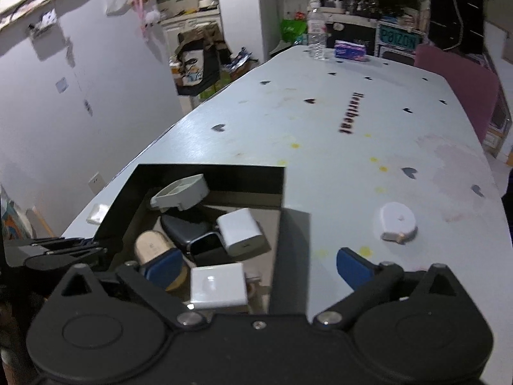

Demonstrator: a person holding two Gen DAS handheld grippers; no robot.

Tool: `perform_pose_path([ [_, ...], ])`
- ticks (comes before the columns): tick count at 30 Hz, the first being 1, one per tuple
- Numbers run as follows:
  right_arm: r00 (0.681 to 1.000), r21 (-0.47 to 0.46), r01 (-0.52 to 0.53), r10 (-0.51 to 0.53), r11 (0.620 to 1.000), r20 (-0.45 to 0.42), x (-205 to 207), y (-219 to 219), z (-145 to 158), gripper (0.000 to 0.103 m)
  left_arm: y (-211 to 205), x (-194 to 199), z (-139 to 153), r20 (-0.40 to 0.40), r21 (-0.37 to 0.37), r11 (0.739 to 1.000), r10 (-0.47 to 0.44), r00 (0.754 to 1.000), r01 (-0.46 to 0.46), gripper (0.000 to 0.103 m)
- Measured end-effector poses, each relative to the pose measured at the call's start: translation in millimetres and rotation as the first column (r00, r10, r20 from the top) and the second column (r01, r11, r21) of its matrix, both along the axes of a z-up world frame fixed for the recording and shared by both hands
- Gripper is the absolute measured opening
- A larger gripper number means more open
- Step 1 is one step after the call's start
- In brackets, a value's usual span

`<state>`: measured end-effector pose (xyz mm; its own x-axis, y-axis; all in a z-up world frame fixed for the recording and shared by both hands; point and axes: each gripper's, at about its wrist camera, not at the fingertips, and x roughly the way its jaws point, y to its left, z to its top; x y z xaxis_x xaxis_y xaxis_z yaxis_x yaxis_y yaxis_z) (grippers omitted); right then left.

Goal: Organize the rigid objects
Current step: 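Move the right gripper to the white round tape measure and grasp it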

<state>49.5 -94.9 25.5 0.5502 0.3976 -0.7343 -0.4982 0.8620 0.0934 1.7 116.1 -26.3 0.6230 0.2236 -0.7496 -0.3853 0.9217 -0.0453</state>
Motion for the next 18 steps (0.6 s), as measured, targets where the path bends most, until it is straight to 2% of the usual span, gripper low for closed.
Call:
perform_pose_path([
  [6, 0.994, -0.025, 0.108, -0.108, 0.994, 0.019, 13, -33, -9, 0.103, 0, 0, 0, 0.000, 0.000, 1.000, 0.000, 1.000, 0.000, 0.004],
  [10, 0.978, -0.003, 0.193, -0.193, 0.981, 0.078, 20, -54, -21, 0.103, 0, 0, 0, 0.000, -0.001, 1.000, 0.000, 1.000, 0.000, 0.004],
  [18, 0.939, -0.011, 0.341, -0.340, 0.940, 0.049, 63, -82, -54, 0.103, 0, 0, 0, 0.000, 0.000, 1.000, 0.000, 1.000, 0.000, 0.004],
])
